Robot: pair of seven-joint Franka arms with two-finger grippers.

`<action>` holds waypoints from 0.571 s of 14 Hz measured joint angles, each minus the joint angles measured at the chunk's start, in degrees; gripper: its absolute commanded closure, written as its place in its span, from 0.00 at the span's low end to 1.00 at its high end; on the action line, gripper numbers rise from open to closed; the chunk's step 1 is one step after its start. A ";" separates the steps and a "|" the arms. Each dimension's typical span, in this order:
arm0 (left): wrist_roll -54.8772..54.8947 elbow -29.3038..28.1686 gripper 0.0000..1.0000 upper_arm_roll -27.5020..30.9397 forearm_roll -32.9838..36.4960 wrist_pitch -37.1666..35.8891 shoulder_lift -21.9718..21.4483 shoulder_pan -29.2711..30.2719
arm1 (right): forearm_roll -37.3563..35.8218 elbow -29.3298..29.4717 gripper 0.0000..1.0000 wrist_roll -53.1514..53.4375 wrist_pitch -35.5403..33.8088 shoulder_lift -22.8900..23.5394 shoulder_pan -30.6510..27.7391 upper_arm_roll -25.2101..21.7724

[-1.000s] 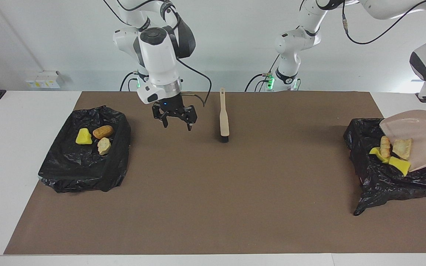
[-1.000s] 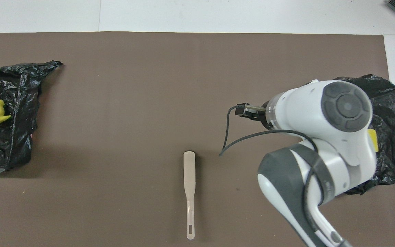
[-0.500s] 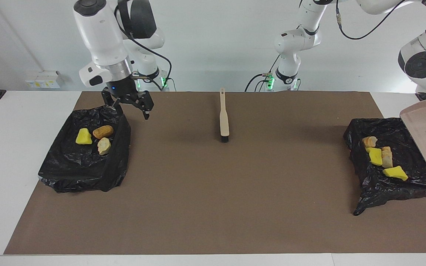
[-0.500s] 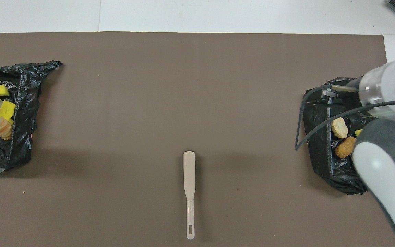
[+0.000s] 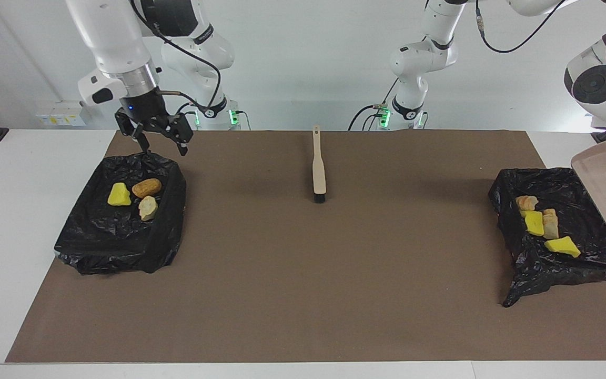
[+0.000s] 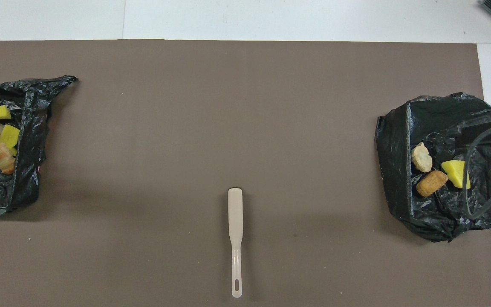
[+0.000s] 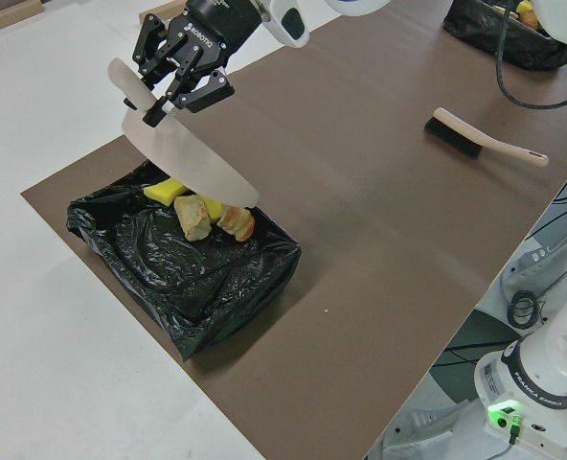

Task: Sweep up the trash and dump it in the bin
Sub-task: 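Tip the dustpan into the black bag while the right gripper drops the brush, then bring the empty dustpan back and set it down with the left gripper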

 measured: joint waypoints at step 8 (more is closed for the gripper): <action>-24.95 -1.58 1.00 -0.21 -30.35 -9.76 0.09 -3.90 | 0.01 -0.06 0.00 -0.49 -0.61 -0.03 0.35 -1.02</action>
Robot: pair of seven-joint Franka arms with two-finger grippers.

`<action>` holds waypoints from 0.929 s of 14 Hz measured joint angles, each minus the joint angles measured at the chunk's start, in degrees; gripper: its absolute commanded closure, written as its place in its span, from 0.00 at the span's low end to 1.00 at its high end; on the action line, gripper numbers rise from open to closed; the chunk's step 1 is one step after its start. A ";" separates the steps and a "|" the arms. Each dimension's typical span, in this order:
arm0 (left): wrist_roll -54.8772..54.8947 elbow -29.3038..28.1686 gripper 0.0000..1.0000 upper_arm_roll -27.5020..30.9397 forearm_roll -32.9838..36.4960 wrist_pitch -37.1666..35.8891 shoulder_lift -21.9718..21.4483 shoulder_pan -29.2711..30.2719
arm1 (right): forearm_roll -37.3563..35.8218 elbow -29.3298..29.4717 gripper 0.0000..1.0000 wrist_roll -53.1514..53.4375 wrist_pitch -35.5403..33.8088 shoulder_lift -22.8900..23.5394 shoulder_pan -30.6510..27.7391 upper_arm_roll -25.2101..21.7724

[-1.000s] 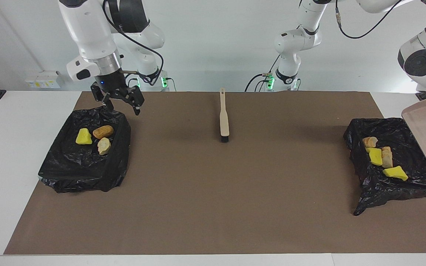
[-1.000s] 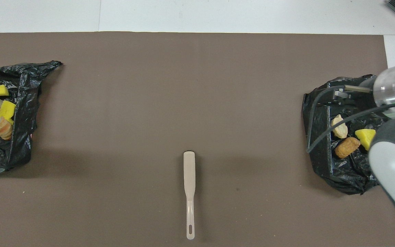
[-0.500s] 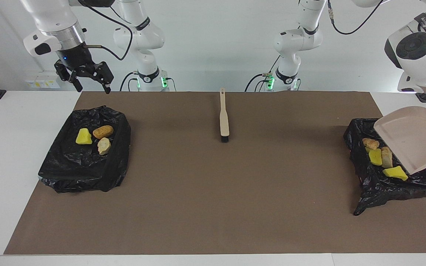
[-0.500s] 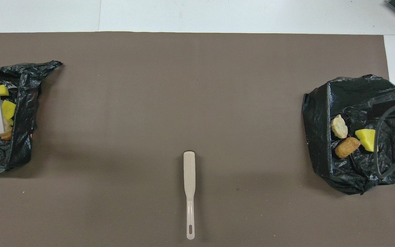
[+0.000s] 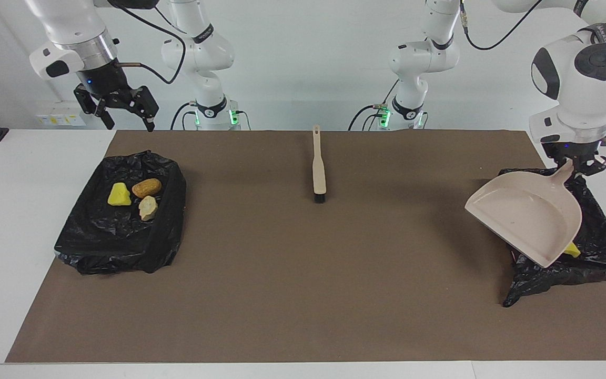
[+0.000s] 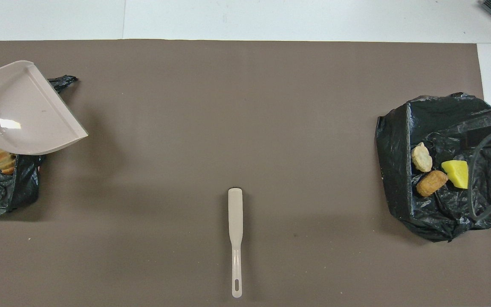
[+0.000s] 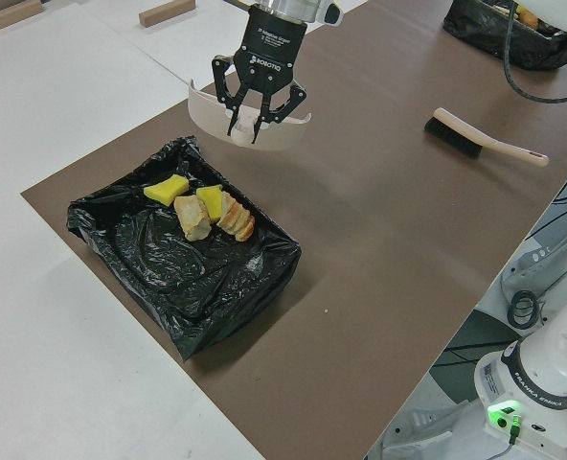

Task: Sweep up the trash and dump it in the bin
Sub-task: 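Bring the empty dustpan back and set it down with the left gripper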

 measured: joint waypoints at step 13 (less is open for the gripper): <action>-59.06 2.88 1.00 -0.53 -21.38 -1.42 12.51 -28.41 | 0.00 -0.13 0.00 0.00 -0.04 0.00 1.60 -1.71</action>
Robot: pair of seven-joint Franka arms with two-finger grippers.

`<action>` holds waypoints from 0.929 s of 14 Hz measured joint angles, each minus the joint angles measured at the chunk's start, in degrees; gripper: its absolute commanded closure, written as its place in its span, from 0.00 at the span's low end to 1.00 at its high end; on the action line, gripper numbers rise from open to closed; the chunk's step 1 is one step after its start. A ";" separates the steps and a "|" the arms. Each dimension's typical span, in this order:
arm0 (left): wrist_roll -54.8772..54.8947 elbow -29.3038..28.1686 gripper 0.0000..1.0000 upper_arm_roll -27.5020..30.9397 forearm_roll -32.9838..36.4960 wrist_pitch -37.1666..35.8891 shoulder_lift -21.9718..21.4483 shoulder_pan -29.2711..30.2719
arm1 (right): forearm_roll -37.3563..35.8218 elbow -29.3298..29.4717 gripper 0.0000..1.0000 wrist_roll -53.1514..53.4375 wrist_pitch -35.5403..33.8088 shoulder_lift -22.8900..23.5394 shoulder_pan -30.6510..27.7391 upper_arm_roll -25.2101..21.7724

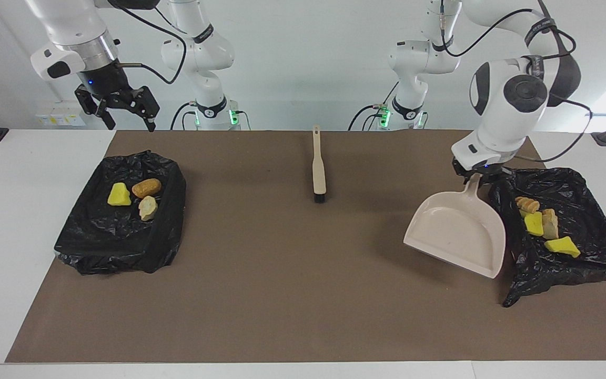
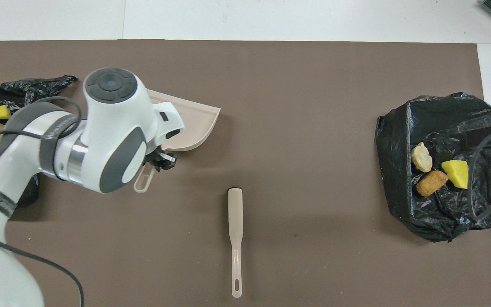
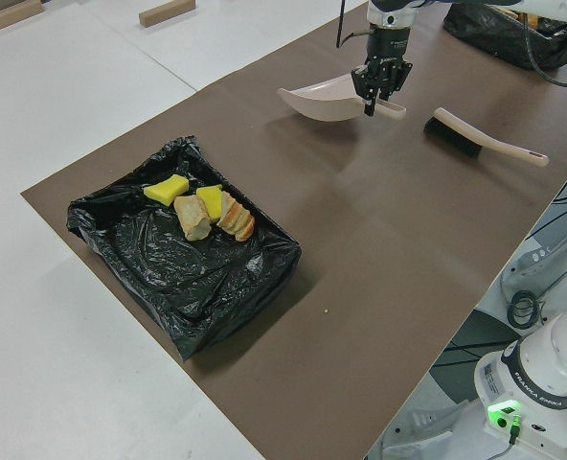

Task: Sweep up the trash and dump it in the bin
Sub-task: 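Bring the empty dustpan back and set it down with the left gripper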

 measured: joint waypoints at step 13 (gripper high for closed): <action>-26.16 15.99 0.08 0.44 -2.80 10.04 17.07 -10.92 | 0.12 0.04 0.00 -0.01 -0.75 0.00 3.51 -2.87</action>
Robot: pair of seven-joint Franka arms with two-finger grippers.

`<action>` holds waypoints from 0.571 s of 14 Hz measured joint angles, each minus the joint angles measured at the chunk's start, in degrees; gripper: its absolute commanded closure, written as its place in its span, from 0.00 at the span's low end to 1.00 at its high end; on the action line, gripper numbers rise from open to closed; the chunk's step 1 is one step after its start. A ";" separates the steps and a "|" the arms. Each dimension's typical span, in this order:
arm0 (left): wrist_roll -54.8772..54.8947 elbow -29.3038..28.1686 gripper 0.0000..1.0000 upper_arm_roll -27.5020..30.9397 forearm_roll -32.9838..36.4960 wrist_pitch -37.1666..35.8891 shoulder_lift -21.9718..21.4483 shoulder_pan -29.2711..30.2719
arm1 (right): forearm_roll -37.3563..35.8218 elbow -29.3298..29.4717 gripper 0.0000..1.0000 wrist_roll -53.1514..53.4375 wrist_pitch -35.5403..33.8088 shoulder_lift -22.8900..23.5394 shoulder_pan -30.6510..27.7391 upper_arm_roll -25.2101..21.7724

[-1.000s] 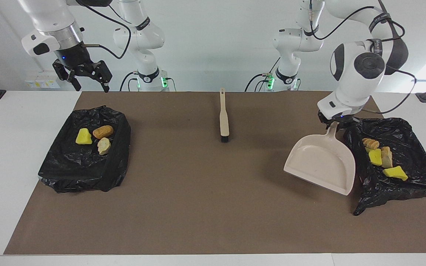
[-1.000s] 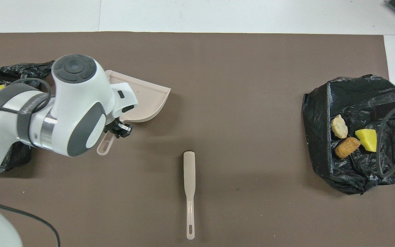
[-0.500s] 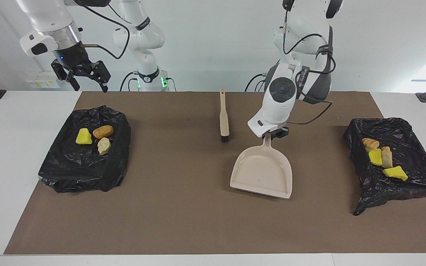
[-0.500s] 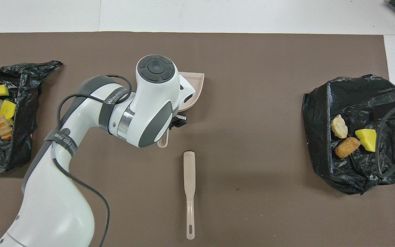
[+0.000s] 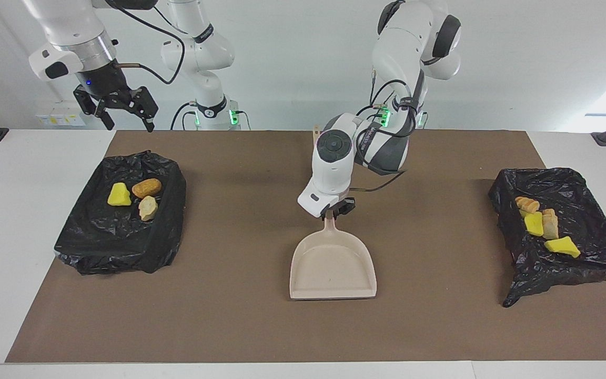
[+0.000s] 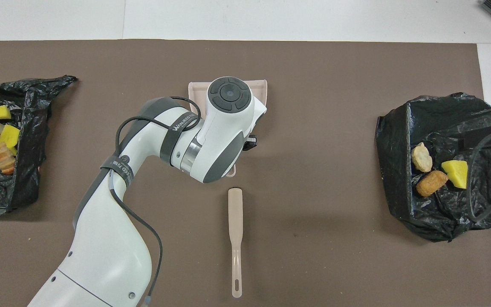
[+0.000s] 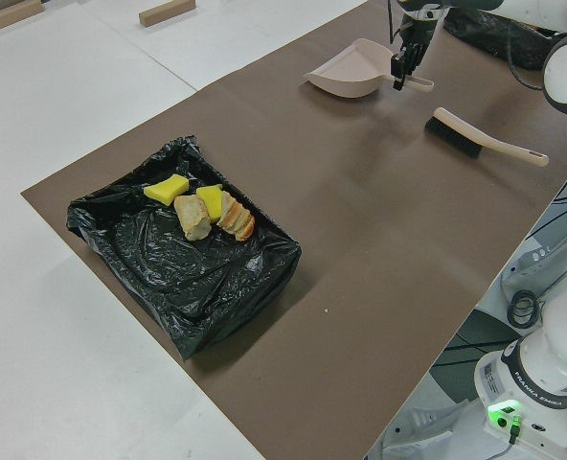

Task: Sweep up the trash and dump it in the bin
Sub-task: 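Bring the empty dustpan back and set it down with the left gripper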

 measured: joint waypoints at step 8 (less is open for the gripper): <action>0.50 -0.72 0.00 4.52 0.69 1.20 -3.60 -0.49 | 1.48 0.31 0.00 -0.12 -2.56 -0.38 0.17 -0.28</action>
